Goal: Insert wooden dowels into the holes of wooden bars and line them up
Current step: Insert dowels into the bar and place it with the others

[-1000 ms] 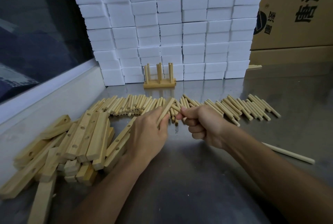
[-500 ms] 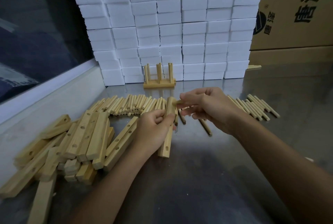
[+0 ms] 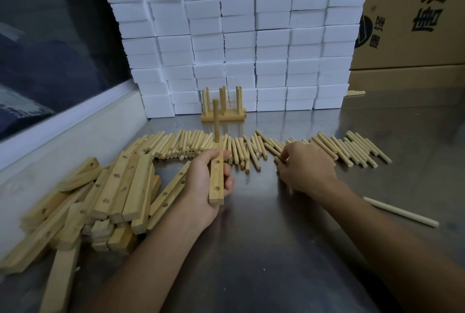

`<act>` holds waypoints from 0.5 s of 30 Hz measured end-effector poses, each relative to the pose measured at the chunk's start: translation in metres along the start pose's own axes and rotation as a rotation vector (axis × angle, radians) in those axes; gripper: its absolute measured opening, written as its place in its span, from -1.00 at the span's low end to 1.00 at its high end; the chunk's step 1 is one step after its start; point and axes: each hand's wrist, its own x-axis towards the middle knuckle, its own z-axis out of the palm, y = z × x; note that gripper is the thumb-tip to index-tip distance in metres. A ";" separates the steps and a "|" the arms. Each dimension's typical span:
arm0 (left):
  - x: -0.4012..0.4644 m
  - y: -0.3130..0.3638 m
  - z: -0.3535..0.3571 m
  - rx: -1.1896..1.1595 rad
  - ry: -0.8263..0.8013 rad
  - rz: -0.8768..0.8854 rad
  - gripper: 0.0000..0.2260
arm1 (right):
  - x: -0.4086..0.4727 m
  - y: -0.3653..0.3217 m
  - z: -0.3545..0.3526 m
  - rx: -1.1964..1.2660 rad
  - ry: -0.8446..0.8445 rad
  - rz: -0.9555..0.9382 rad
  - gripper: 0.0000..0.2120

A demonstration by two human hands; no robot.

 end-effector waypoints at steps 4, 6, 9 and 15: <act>0.001 -0.001 0.000 -0.035 -0.008 -0.009 -0.76 | 0.002 -0.006 0.002 0.094 -0.133 -0.039 -0.87; 0.002 -0.002 0.000 -0.049 -0.004 -0.017 -0.74 | 0.004 -0.008 0.001 0.252 -0.135 -0.084 -0.77; 0.001 -0.002 0.000 -0.065 0.002 -0.025 -0.74 | 0.001 -0.014 0.002 0.562 -0.134 -0.102 -0.80; 0.002 -0.003 0.001 -0.068 0.012 -0.024 -0.74 | -0.010 -0.021 0.002 0.756 0.054 -0.132 -0.65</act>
